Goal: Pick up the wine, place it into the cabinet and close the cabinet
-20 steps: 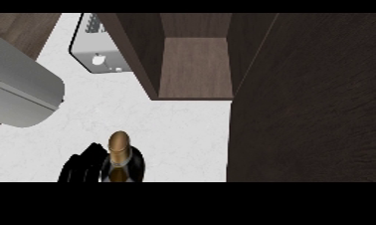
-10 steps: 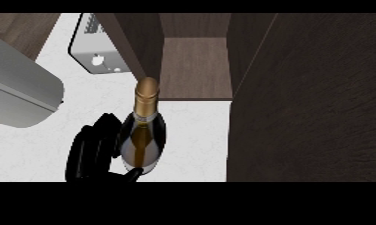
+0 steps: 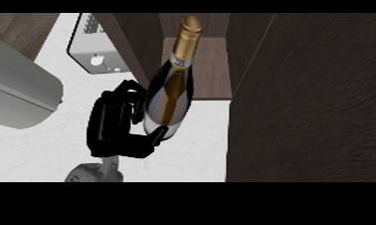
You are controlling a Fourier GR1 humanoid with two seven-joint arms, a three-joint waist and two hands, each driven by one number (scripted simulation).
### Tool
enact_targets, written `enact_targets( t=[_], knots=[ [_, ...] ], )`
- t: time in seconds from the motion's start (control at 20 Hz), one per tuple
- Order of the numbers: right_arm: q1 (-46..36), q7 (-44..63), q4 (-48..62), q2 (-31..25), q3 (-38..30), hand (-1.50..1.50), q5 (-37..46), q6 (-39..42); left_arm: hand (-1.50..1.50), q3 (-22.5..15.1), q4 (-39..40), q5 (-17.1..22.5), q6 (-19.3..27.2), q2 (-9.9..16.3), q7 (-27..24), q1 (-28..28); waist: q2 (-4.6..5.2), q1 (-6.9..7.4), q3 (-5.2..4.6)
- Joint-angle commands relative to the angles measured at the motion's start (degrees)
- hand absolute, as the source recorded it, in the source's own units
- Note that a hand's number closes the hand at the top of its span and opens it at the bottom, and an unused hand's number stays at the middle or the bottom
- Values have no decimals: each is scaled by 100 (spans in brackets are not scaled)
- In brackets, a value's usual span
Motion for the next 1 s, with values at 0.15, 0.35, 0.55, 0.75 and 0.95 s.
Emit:
enact_targets(
  t=[0.15,0.35,0.55,0.75,0.95],
  knots=[
    [-246,149,64,-132,-264,-150,-287,-22,150,-378,1301,-270,605,-44,-644,-905,8,-22,-2],
    [-12,-17,-23,-83,-250,-150,-231,38,150,-526,1262,-524,1315,-45,-56,-1530,3,-32,0],
    [-157,-228,289,-17,-69,-150,79,63,150,-767,2017,-292,1402,-45,-388,-1806,5,-21,-1],
    [96,-275,133,-98,-354,-150,-262,203,150,-1099,2453,151,1831,-45,-801,-1984,4,-34,-1],
    [-63,-252,292,21,-25,-150,103,106,150,-1102,2810,395,1851,-45,-919,-2009,5,-21,-1]
  ],
)
